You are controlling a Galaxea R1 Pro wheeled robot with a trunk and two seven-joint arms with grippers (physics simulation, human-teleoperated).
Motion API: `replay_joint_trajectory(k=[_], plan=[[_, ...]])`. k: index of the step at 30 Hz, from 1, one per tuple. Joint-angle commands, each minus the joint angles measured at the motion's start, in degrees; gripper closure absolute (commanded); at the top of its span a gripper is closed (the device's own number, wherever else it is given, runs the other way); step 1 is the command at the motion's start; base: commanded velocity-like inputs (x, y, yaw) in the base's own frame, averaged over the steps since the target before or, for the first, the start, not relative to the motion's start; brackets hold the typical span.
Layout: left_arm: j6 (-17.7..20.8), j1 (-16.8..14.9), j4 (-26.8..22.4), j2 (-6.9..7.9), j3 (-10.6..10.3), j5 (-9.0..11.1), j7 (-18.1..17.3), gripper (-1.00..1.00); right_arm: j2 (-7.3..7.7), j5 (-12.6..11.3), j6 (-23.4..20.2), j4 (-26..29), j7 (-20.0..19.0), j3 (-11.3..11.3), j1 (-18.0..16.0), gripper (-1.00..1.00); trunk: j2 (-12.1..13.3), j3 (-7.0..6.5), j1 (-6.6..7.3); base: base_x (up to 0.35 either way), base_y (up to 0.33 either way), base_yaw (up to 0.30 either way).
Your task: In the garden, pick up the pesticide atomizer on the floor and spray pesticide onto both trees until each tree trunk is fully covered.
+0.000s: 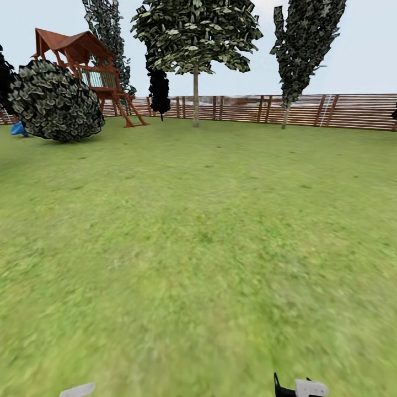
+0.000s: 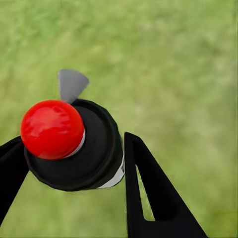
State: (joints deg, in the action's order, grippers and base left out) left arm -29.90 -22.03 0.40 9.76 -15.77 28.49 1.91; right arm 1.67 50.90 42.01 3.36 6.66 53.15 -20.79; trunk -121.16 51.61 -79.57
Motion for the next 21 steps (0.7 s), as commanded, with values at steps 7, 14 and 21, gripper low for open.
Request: replay_joint_trajectory(k=[7, 14, 21], plan=[[-0.2, 0.0, 0.0, -0.01, -0.5, 0.2, 0.2, 1.00, -0.08, 0.6, 0.1, -0.7, 0.6, 0.2, 0.0, -1.00, 0.0, 0.05, -0.03, 0.338, 0.000, 0.000], [-0.2, 0.0, 0.1, -0.09, -0.5, 0.2, 0.2, 1.00, -0.09, 0.6, 0.1, -0.7, 0.5, 0.1, 0.0, -1.00, 0.0, 0.05, -0.03, 0.338, 0.000, 0.000], [-0.2, 0.0, 0.1, 0.13, -0.5, 0.2, 0.2, 1.00, -0.09, 0.6, 0.1, -0.7, 0.6, 0.1, 0.0, -1.00, 0.0, 0.05, -0.03, 0.338, 0.000, 0.000]])
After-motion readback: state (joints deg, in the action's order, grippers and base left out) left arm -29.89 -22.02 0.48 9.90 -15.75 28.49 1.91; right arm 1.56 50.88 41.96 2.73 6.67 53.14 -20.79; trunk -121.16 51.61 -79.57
